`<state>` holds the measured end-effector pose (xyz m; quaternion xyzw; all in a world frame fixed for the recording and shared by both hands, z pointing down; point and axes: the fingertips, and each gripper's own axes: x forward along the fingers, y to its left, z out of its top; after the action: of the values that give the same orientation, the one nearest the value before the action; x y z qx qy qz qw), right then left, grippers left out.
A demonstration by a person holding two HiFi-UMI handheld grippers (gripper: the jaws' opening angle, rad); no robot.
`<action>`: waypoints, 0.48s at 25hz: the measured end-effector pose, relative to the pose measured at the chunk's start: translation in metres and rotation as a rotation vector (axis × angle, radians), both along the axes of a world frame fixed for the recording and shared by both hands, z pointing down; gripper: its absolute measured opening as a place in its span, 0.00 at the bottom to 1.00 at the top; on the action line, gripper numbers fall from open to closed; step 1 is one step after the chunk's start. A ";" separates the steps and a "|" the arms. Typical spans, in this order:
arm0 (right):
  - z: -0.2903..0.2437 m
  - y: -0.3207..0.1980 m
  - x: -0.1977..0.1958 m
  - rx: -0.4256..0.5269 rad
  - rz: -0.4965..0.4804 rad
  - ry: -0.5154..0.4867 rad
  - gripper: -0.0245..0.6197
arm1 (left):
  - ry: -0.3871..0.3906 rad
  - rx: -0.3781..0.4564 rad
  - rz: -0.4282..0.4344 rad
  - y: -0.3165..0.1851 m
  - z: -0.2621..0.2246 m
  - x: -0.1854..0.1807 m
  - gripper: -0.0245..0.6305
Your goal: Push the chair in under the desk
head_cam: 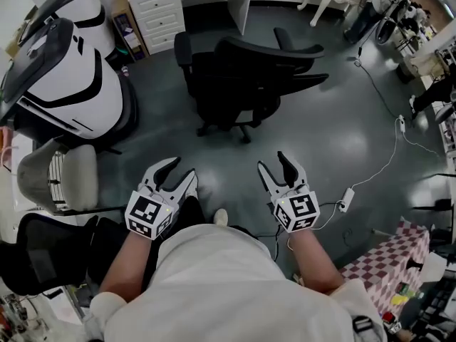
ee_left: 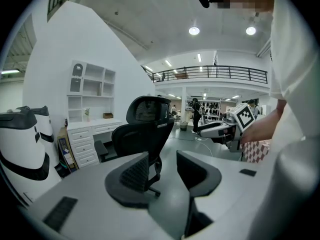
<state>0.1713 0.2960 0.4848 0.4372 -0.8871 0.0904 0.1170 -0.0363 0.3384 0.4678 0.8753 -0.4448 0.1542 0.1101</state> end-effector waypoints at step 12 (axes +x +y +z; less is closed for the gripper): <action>-0.005 -0.089 -0.003 -0.002 0.135 0.039 0.41 | 0.001 0.031 0.100 -0.109 0.001 -0.025 0.30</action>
<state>0.1681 0.2073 0.4797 0.4976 -0.8531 0.0902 0.1284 -0.0610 0.2293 0.4685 0.8981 -0.4029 0.1523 0.0890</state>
